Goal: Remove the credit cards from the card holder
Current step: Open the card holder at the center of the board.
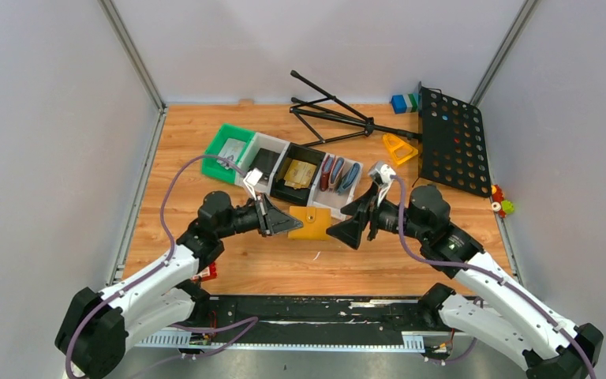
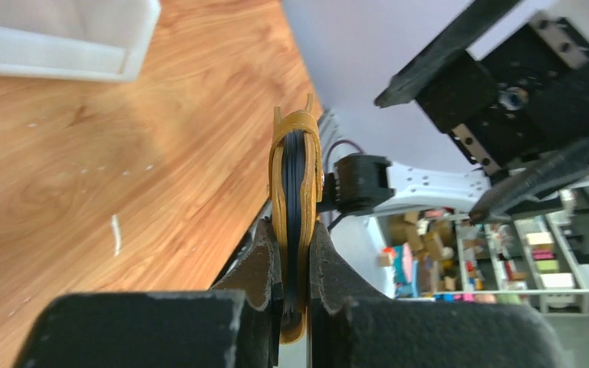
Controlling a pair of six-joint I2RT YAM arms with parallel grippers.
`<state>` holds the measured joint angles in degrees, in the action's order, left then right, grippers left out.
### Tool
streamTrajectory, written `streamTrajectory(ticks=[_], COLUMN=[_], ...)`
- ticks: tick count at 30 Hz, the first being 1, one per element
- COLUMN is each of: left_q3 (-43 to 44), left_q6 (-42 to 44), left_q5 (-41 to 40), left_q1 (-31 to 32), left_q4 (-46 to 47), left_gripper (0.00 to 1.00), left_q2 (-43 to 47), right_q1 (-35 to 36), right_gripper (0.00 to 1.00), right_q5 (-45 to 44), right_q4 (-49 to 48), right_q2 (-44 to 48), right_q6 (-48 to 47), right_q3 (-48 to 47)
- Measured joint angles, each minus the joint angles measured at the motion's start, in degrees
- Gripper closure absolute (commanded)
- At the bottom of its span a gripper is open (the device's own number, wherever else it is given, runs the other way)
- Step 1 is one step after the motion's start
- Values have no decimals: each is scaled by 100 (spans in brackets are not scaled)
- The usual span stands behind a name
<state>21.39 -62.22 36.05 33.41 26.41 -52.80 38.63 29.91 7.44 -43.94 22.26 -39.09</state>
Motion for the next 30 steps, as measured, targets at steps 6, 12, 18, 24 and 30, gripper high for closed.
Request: streamTrajectory(ticks=[6,12,18,24,30], left_q3=[592,841,911,911,911], left_q6=[916,1311,1375,1370,1340], left_q5=[96,208,354,474,575], left_q1=[-2,0,-2,-2,-2], left_q4=[-1858,-2909,-3209,-3265,-3279], left_gripper=[100,100,100,100,100], left_q2=[-26,-44,9,153,258], right_q1=[713,1349,1840,2153,2168], right_gripper=[22,21,33,45,55], right_q5=[-664,-1141,-1252,-1604,-1801], right_q4=[118,-223,-457,-640,-693], right_q2=[31,-188,-815,-1270,-1493], right_q6=[-1449,-2457,-3329,-3884,-4044], right_q3=[55,164,164,164,155])
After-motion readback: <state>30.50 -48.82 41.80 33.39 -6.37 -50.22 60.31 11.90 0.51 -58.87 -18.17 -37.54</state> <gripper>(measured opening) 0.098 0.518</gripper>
